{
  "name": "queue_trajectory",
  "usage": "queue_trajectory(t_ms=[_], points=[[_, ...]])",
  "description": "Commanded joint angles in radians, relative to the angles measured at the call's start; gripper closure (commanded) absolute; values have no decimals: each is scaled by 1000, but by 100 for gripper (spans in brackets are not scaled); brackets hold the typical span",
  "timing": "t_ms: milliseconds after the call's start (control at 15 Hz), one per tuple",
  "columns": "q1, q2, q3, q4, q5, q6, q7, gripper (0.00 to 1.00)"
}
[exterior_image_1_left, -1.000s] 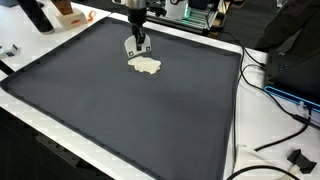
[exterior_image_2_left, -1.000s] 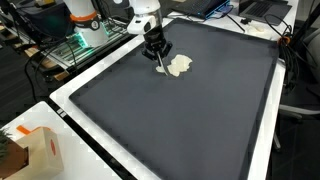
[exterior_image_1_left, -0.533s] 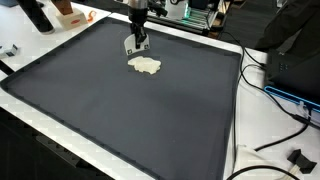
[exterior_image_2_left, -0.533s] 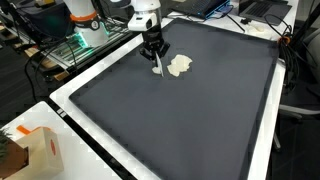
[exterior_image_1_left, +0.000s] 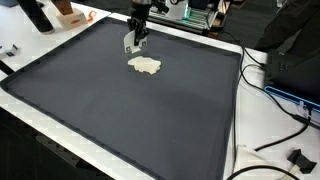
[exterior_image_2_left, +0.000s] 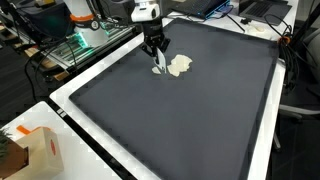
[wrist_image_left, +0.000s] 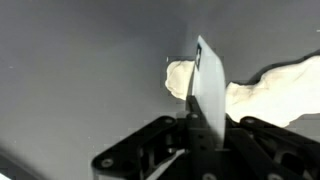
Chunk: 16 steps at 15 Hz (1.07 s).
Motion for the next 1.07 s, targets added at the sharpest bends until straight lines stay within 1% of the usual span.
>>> queue_trajectory(t_ms=[0,133,267,600,933,1000], points=[[23,-83,-28,-29,-148,-14,68,99],[19,-116,-15,-36,-180,-10,54,99],[20,-151,-3,-43,-178,-20,27,99],[41,-221,23,-59,-84,-64,-98,99],[88,-290,18,-37,56,-162,-274,99],[-45,-298,165,-31,134,-176,-349,99]])
